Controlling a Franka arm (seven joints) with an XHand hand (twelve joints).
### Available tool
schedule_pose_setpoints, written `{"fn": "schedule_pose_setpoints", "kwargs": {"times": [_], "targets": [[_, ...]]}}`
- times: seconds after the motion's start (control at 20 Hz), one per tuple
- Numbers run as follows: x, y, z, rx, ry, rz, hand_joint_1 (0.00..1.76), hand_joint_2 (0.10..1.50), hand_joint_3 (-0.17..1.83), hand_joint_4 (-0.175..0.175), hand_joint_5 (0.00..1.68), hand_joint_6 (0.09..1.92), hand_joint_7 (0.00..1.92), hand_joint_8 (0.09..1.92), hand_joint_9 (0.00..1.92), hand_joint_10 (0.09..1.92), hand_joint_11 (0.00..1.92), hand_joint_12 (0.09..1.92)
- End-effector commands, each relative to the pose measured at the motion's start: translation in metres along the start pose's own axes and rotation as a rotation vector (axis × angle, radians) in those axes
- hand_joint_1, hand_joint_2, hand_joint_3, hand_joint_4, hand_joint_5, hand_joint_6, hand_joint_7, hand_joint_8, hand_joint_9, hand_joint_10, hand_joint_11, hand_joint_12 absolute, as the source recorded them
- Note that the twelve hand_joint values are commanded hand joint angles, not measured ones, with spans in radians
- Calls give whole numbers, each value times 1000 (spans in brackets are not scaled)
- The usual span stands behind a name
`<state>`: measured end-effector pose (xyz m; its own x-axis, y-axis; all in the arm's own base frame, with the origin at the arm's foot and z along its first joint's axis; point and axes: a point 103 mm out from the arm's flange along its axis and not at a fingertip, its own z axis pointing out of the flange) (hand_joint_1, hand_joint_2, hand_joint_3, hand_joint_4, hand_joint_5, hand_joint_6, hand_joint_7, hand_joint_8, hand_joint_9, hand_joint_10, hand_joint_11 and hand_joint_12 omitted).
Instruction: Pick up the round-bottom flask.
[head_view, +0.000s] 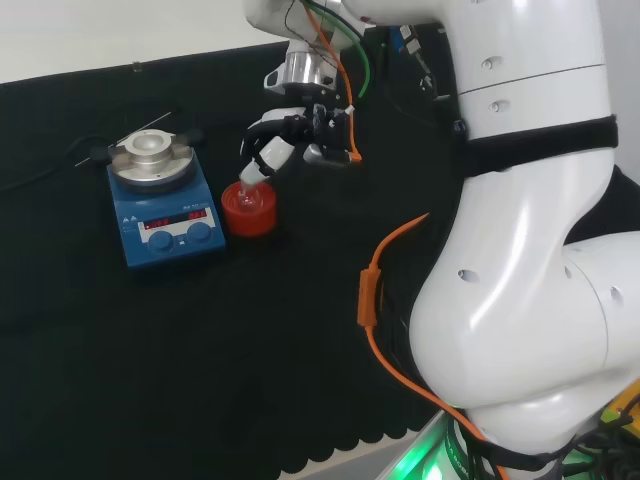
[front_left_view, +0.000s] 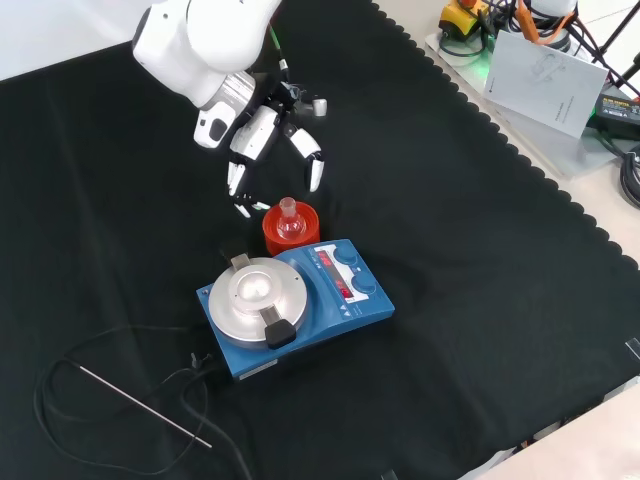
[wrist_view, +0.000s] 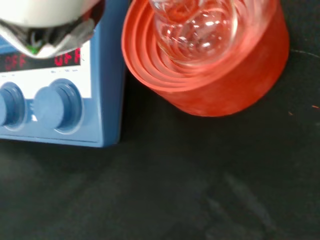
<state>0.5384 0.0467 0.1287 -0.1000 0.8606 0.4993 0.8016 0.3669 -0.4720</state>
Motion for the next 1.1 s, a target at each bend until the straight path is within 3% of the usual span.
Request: {"fn": "schedule_pose_setpoints", "kwargs": {"times": [0.05,0.45,0.85,1.1], "targets": [[-2,1,1,-12,-114,11,815,341,867,-166,148,967,443,1047,494,978,407,1458],[15,7,0,-23,-200,-21,818,343,865,-170,190,977,503,1038,586,963,476,1425],[15,9,0,-11,-227,-30,823,346,867,-172,213,987,562,1029,659,953,553,1400],[14,9,-1,-20,-312,-34,824,346,867,-172,216,990,571,1028,670,954,562,1398]]}}
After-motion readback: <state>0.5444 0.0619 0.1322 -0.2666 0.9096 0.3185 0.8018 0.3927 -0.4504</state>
